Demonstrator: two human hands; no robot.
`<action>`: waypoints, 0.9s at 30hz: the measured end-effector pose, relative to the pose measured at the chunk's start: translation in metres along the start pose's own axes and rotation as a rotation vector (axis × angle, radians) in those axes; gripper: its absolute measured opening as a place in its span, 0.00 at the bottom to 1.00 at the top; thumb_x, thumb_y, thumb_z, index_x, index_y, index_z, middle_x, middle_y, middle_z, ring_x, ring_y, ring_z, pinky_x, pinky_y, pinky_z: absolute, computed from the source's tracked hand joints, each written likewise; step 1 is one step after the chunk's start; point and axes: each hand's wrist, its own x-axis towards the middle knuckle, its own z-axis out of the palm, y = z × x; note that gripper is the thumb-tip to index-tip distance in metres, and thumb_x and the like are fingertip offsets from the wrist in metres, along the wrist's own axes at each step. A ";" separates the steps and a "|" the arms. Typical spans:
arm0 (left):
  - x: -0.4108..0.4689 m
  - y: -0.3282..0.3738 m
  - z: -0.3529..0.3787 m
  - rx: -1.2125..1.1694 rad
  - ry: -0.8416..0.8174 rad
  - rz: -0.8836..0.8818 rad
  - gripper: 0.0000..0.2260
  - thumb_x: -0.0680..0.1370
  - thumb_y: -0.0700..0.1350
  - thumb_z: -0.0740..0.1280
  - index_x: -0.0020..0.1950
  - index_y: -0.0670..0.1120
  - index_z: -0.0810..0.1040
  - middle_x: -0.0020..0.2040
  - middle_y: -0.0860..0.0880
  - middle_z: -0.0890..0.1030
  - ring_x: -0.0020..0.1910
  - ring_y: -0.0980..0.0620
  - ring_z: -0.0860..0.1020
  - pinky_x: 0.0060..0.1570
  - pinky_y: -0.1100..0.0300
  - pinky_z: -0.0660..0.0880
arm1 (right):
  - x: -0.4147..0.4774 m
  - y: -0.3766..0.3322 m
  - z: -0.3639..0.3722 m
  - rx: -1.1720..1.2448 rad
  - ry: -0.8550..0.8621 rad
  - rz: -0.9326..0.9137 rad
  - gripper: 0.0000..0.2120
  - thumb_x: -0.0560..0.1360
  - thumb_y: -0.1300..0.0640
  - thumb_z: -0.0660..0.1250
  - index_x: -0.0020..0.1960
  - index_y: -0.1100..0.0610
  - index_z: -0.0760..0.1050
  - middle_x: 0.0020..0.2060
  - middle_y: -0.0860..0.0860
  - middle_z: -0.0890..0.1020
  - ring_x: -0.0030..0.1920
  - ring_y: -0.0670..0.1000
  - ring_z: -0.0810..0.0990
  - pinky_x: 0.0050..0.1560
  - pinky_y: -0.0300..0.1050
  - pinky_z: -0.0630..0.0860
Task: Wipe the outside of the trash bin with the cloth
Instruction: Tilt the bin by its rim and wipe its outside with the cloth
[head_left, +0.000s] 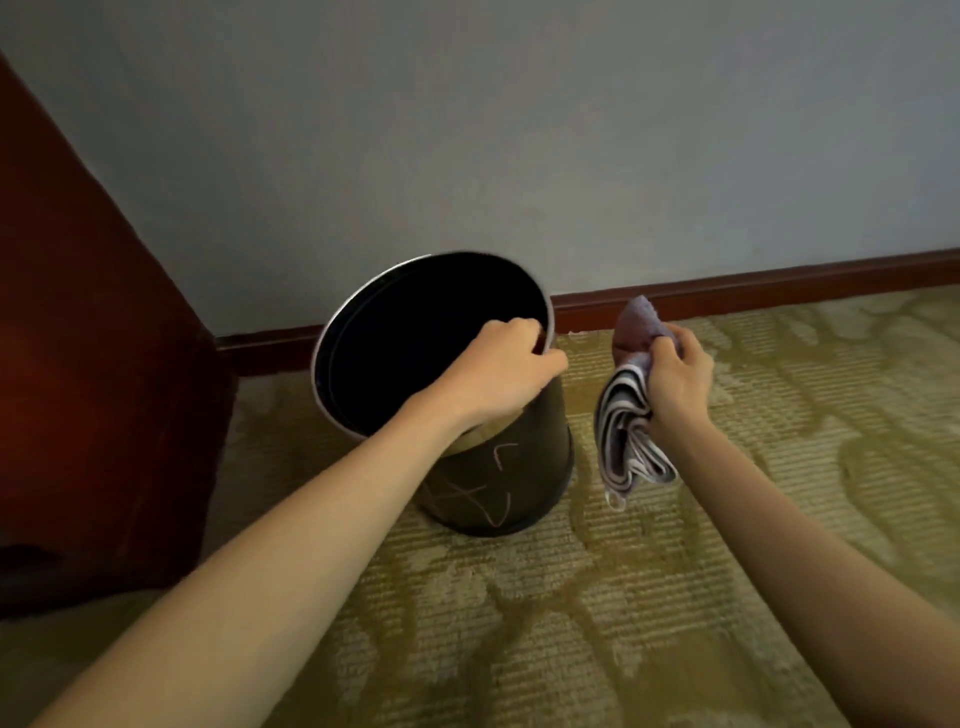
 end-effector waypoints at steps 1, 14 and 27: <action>0.002 0.004 0.010 0.028 -0.021 0.010 0.19 0.78 0.54 0.61 0.48 0.37 0.76 0.44 0.40 0.80 0.42 0.41 0.80 0.42 0.47 0.77 | 0.002 0.002 -0.006 -0.007 0.008 0.005 0.09 0.74 0.61 0.58 0.48 0.54 0.76 0.38 0.49 0.79 0.36 0.44 0.75 0.32 0.30 0.70; -0.031 -0.018 -0.011 0.454 -0.085 0.380 0.23 0.77 0.65 0.49 0.50 0.50 0.75 0.40 0.55 0.78 0.38 0.55 0.78 0.40 0.51 0.78 | -0.003 0.018 -0.019 0.082 0.012 0.142 0.09 0.73 0.58 0.58 0.46 0.52 0.77 0.40 0.53 0.81 0.40 0.51 0.78 0.43 0.46 0.75; -0.055 -0.050 -0.035 0.683 -0.144 0.574 0.16 0.80 0.60 0.46 0.41 0.53 0.65 0.35 0.58 0.67 0.33 0.56 0.69 0.34 0.60 0.62 | -0.026 0.027 -0.009 0.065 -0.041 0.168 0.10 0.72 0.56 0.58 0.45 0.53 0.78 0.42 0.56 0.82 0.42 0.54 0.80 0.44 0.51 0.77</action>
